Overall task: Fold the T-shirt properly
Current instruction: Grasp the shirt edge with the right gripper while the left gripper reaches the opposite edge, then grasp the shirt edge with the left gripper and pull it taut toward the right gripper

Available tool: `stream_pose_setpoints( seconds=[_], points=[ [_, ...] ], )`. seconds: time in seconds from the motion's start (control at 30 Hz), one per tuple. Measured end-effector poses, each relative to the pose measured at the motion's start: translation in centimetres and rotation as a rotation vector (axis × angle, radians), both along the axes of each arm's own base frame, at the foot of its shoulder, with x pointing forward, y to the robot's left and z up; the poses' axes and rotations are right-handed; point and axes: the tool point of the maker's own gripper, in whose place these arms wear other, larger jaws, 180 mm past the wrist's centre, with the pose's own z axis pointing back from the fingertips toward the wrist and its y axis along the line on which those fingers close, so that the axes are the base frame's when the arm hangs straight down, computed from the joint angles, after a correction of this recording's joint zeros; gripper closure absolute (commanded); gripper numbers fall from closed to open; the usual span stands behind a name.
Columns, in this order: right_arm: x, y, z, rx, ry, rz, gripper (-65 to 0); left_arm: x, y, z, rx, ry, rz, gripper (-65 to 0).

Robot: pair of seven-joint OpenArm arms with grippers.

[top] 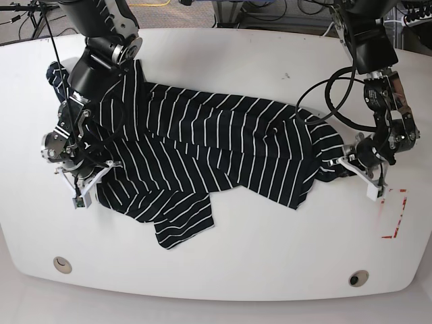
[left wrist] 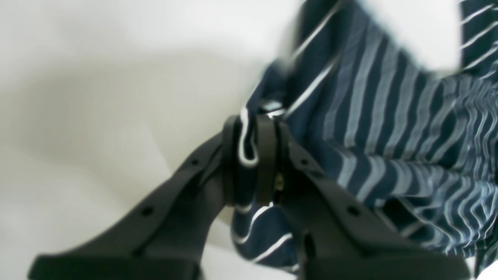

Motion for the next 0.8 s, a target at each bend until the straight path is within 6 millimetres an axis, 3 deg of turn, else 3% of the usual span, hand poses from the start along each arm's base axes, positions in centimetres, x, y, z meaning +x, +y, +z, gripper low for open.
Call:
stream_pose_setpoints(
  seconds=[0.2, 0.43, 0.57, 0.67, 0.73, 0.8],
  points=[
    [-0.5, -1.8, 3.4, -0.117, -0.011, -0.013, 0.0, 0.8, 0.4, 5.3, 0.072, -0.154, -0.011, -4.9],
    [0.9, 0.0, 7.2, -0.230, -0.083, 0.071, 0.0, 0.7, 2.2, 8.2, 0.129, -0.227, 0.010, -4.9],
    [1.9, 0.5, 9.8, -0.281, -0.150, 0.118, 0.0, 1.7, 2.3, 10.0, 0.153, -0.270, -0.008, -6.1],
    [2.2, 0.3, 10.4, -0.327, -0.149, 0.134, 0.0, 2.4, 2.0, 10.1, 0.137, -0.256, -0.026, -11.8],
    [2.2, 0.3, 10.5, -0.334, -0.147, 0.139, 0.0, 2.6, 1.7, 8.8, 0.111, -0.195, -0.039, -16.5],
    [2.0, 0.4, 10.1, -0.331, -0.138, 0.139, 0.0, 2.5, 1.4, 7.1, 0.080, -0.139, -0.043, -26.0]
  ],
)
